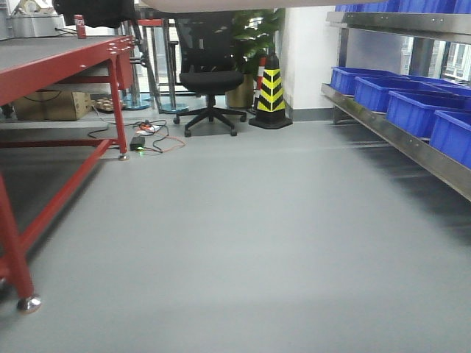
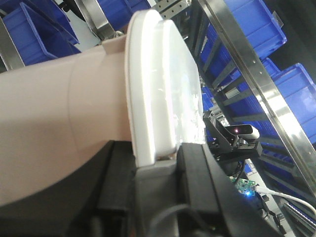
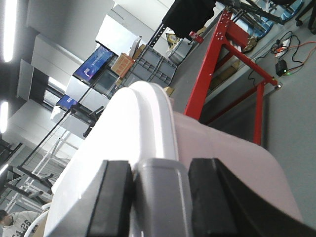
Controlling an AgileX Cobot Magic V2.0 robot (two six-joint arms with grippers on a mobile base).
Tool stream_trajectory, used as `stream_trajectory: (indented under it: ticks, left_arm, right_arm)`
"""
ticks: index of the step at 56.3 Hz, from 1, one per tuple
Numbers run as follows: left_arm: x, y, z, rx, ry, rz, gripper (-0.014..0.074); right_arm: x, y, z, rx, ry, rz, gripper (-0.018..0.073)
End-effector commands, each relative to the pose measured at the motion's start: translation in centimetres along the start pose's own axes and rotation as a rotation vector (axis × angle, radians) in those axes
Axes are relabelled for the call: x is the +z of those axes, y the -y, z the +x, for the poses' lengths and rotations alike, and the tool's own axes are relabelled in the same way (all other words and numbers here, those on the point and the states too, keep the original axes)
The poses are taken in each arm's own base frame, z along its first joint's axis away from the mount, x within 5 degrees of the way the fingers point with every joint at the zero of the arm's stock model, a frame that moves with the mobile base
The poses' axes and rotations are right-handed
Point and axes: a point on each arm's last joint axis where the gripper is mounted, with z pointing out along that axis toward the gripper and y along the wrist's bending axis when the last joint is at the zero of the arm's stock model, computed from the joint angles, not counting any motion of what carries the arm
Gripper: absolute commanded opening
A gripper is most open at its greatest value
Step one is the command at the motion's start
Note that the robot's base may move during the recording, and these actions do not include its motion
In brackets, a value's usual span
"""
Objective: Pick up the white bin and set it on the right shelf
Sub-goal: 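Carry the bin with both grippers while driving to the steel shelf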
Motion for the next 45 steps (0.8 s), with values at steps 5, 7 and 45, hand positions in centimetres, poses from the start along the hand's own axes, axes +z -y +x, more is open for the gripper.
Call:
stream_trajectory:
  ticks: [5, 7, 45]
  left_arm:
    - [-0.13, 5.66, 1.66, 0.079, -0.144, 0.264, -0.0126]
    - [-0.13, 5.66, 1.66, 0.079, -0.144, 0.264, -0.0126]
    - [-0.13, 5.66, 1.64, 0.079, -0.143, 0.263, -0.0126]
  right_arm:
    - [-0.89, -4.64, 0.6, -0.018, -0.063, -0.201, 0.006]
    - [-0.89, -4.64, 0.6, -0.018, -0.063, -0.201, 0.006]
    - [-0.88, -4.64, 0.59, -0.018, -0.063, -0.201, 0.006]
